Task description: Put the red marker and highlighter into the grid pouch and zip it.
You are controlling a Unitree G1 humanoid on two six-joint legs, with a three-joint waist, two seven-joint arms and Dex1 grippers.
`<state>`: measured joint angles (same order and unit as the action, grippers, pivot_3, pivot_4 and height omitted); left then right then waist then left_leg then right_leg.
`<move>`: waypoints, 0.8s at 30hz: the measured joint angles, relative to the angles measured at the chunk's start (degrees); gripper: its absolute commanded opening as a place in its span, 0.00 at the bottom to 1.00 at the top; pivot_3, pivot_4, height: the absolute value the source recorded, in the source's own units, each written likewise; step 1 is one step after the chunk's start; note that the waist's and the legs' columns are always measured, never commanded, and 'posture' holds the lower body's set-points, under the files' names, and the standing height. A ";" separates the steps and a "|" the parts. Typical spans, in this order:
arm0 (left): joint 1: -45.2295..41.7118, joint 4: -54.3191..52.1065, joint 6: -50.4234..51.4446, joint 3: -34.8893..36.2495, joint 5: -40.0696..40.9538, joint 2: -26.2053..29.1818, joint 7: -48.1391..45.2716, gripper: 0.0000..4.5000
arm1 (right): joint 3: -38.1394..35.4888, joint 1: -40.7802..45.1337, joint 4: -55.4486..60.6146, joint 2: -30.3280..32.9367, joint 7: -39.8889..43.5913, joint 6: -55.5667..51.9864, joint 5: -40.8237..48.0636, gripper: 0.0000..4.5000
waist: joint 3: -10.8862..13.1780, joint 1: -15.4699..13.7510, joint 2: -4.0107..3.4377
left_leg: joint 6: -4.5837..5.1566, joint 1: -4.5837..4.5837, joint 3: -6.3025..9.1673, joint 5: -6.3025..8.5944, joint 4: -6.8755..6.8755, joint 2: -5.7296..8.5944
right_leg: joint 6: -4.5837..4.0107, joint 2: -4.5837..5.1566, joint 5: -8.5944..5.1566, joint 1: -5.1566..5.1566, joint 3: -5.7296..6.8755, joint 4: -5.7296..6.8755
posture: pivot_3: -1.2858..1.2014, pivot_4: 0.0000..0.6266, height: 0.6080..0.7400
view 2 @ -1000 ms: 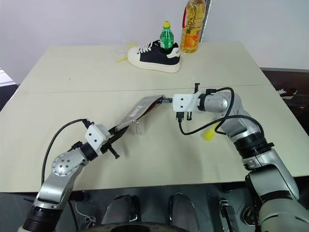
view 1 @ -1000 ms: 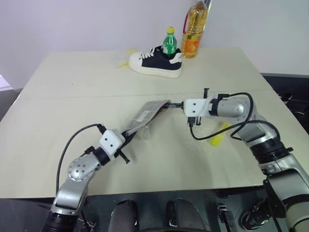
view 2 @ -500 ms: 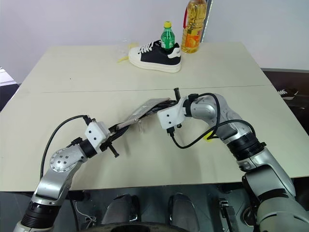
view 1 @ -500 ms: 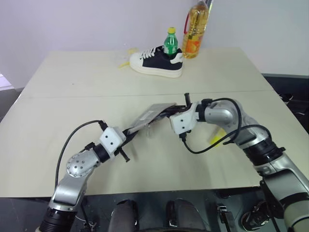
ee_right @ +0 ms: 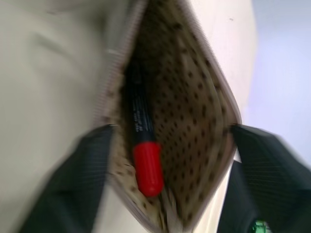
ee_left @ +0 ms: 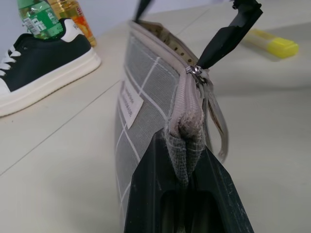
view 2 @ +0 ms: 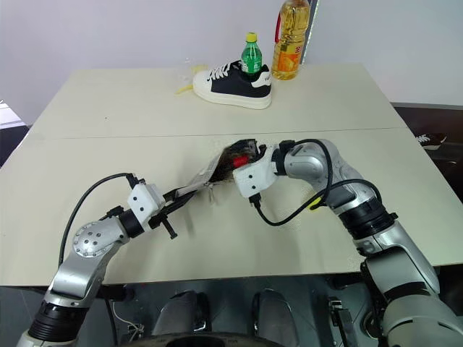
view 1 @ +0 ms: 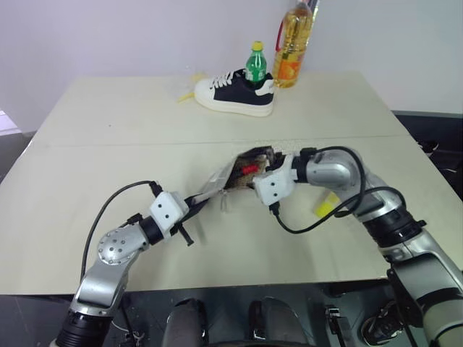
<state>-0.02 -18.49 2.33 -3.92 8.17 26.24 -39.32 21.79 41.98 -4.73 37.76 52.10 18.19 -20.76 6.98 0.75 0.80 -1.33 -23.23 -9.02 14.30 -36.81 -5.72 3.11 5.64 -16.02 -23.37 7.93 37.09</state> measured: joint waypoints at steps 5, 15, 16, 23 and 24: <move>-0.14 0.29 -0.01 -1.62 0.00 -1.60 0.23 0.00 | -9.73 -3.91 5.51 1.95 4.97 -19.38 12.85 0.92 | 0.00 -0.34 0.00 | 0.03 -0.06 0.25 0.02 -0.09 0.01 | 0.00 0.02 0.00 0.05 0.00 -0.01 | 0.52 0.24 0.74; -5.15 7.07 -1.22 -3.90 -1.02 -6.42 2.63 0.00 | -28.41 -11.75 13.87 3.39 -3.47 -79.54 24.16 0.96 | -0.02 -0.24 -0.01 | 0.09 -0.09 0.39 0.06 -0.16 0.01 | -0.02 0.06 0.00 0.06 0.02 0.01 | 0.52 0.24 0.74; -5.61 7.70 -1.51 -4.11 -1.12 -6.74 2.74 0.00 | -30.10 -11.81 14.05 2.13 -6.36 -85.58 23.32 0.96 | -0.03 -0.22 -0.02 | 0.09 -0.13 0.37 0.06 -0.19 0.02 | -0.02 0.08 0.01 0.03 0.02 0.01 | 0.52 0.24 0.74; -8.05 13.27 -4.09 -6.43 -1.29 -8.43 0.95 0.00 | -42.87 -10.85 20.77 -13.83 -26.43 -110.27 15.48 0.96 | -0.08 -0.01 -0.12 | 0.09 -0.14 0.37 0.06 -0.11 0.01 | -0.02 0.00 0.00 -0.05 0.02 0.03 | 0.52 0.24 0.74; -8.51 14.14 -4.44 -6.52 -1.28 -8.46 0.51 0.00 | -44.01 -10.86 21.24 -17.59 -29.64 -110.31 13.52 0.96 | -0.08 0.04 -0.12 | 0.09 -0.14 0.36 0.06 -0.10 0.01 | -0.01 0.00 0.00 -0.05 0.02 0.03 | 0.52 0.24 0.74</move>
<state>-8.53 -4.34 -2.11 -10.44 6.89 17.78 -38.81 -22.22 31.12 16.51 20.18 22.46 -92.11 -7.24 6.89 0.79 0.67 -1.24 -23.37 -8.66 14.36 -36.91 -5.71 3.10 5.64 -16.01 -23.43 7.95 37.12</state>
